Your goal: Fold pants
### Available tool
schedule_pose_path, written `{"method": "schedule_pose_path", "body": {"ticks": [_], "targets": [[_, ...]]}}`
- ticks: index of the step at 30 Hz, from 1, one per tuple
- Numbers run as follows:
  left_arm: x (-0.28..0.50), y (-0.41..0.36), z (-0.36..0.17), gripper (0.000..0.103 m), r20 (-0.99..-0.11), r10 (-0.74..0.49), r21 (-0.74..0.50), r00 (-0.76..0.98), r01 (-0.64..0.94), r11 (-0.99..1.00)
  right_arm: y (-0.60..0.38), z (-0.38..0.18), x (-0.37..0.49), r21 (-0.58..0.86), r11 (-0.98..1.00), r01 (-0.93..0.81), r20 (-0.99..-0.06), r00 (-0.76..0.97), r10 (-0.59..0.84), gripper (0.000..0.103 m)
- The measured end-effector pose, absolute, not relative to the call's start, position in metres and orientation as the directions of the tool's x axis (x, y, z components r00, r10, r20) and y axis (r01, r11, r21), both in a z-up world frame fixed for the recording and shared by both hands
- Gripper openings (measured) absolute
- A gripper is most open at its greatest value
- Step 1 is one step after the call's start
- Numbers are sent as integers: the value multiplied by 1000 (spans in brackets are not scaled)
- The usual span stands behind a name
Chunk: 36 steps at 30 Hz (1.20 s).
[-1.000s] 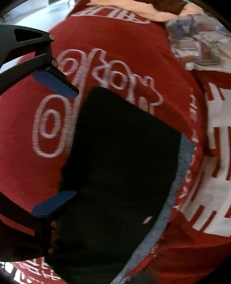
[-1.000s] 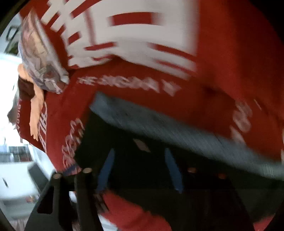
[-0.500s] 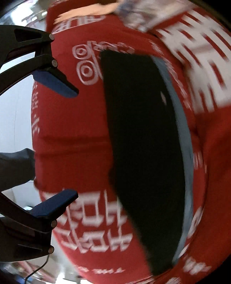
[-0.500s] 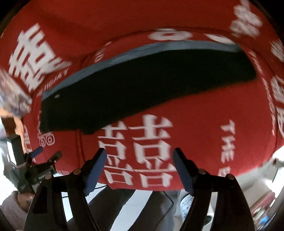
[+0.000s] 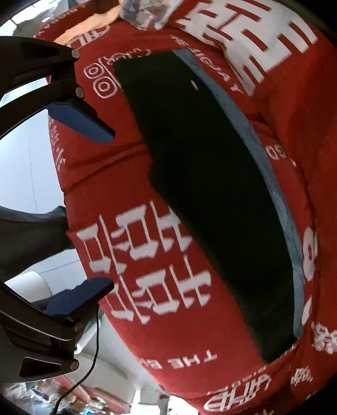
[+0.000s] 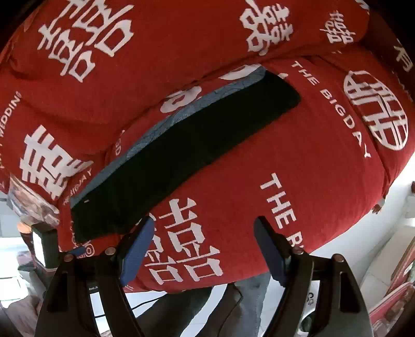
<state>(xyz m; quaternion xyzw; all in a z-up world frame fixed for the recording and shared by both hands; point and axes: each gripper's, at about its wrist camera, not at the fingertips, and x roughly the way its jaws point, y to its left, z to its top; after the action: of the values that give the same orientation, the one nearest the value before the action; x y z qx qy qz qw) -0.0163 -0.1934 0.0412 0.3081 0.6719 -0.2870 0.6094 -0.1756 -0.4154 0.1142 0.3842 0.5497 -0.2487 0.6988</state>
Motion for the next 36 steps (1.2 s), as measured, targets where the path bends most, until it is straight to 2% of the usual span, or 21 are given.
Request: {"method": "schedule_pose_path", "body": {"ticks": [6,9,20,36], "targets": [[-19,-222,61,103,-995,-16,-90,-102,780,620,-423,118,-187,274,565,778,-953,298,51,86],[-23,-230,67,103,-992,-35,-114,-117,787,607,-425,122,-187,282,566,774,-947,318,37,103],[-24,-218,58,103,-991,44,-66,-124,757,649,-421,115,-188,317,561,765,-943,317,101,103],[-27,-220,62,103,-993,53,-49,-107,769,638,-425,108,-198,344,527,777,-937,324,133,103]]}}
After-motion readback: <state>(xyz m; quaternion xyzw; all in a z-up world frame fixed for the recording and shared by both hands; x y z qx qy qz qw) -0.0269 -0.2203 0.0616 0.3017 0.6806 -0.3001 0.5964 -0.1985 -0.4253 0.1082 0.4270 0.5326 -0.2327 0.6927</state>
